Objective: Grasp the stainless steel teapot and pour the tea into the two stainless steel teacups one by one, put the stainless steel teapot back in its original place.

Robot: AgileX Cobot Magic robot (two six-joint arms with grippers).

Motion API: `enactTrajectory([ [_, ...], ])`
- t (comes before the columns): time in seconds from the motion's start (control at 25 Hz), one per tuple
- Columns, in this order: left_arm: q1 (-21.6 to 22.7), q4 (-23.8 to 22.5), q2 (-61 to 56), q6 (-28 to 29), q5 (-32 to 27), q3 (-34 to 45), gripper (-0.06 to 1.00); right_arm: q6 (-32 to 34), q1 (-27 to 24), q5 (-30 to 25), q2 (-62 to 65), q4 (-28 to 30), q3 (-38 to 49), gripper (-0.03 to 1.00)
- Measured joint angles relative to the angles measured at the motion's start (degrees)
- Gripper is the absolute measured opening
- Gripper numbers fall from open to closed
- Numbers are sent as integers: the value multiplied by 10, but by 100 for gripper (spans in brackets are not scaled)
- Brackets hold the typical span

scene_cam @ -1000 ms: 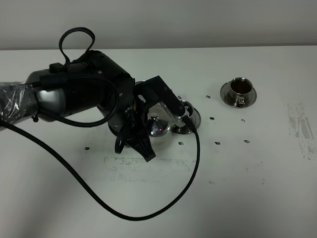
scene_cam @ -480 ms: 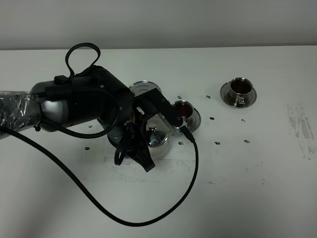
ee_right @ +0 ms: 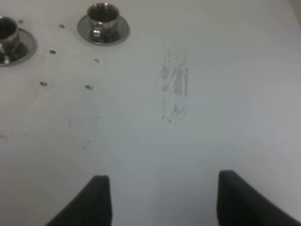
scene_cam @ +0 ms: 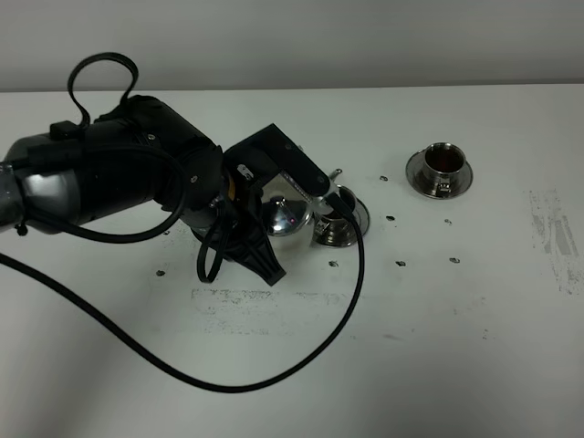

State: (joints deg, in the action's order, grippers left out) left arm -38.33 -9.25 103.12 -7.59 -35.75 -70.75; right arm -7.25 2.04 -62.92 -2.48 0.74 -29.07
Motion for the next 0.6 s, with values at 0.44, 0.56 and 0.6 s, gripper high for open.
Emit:
enactTrajectory([
  [0.44, 52, -1, 21, 61, -6, -81, 19, 0, 0, 0, 0, 0, 0, 50],
  [0.56, 62, -2, 49, 64, -24, -115, 19, 0, 0, 0, 0, 0, 0, 50],
  [0.6, 65, -2, 59, 66, -29, -125, 19, 0, 0, 0, 0, 0, 0, 50],
])
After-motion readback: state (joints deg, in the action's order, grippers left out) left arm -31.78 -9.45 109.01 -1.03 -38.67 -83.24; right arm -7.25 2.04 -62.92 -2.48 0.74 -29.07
